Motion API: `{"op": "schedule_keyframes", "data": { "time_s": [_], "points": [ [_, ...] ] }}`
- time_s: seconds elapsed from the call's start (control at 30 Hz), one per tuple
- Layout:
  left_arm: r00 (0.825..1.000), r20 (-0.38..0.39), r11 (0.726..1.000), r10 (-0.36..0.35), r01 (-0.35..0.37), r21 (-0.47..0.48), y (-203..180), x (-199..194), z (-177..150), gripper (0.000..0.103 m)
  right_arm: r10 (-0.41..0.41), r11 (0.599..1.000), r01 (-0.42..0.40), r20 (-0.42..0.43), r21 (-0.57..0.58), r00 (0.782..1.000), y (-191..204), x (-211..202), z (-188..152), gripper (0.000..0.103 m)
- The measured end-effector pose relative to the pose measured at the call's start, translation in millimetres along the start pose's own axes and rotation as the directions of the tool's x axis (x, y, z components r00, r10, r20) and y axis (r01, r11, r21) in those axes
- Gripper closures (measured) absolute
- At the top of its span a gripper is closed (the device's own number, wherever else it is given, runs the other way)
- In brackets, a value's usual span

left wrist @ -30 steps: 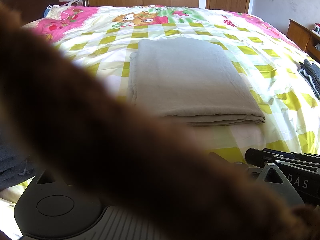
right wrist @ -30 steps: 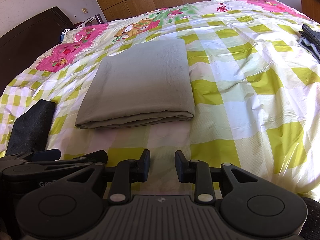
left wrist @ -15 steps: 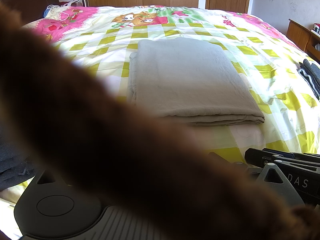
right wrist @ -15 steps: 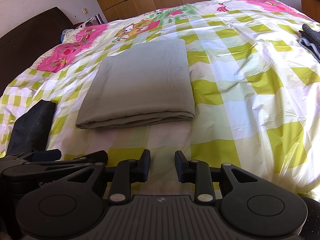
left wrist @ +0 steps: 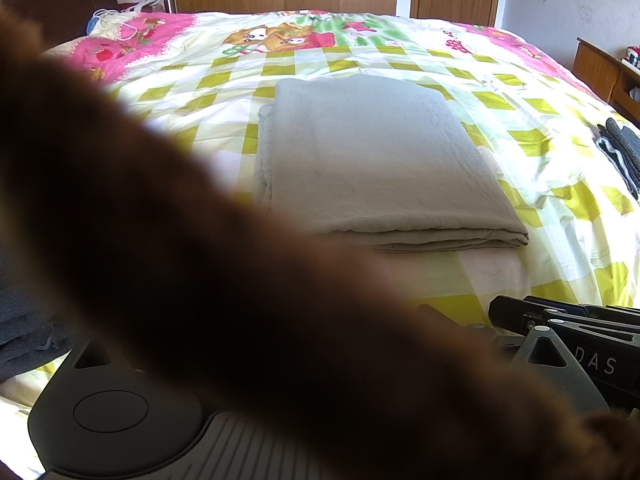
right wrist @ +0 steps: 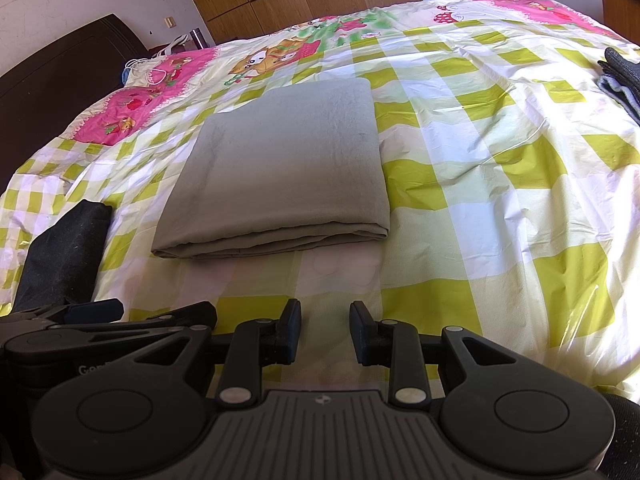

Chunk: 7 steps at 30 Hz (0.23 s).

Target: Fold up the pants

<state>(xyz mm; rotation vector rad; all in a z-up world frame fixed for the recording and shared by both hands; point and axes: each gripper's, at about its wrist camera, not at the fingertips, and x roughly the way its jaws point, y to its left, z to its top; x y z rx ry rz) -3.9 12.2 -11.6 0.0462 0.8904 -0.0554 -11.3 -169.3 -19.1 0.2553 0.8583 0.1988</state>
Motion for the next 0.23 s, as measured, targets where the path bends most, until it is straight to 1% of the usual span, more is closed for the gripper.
{"op": "schedule_keyframes", "data": {
  "time_s": [0.23],
  "points": [
    [1.0,0.003,1.0,0.002,-0.002,0.001,-0.2,-0.5,-0.2,0.002,0.001,1.0,-0.001,0.0,0.0,1.0,0.8,0.6,-0.1,0.06]
  ]
}}
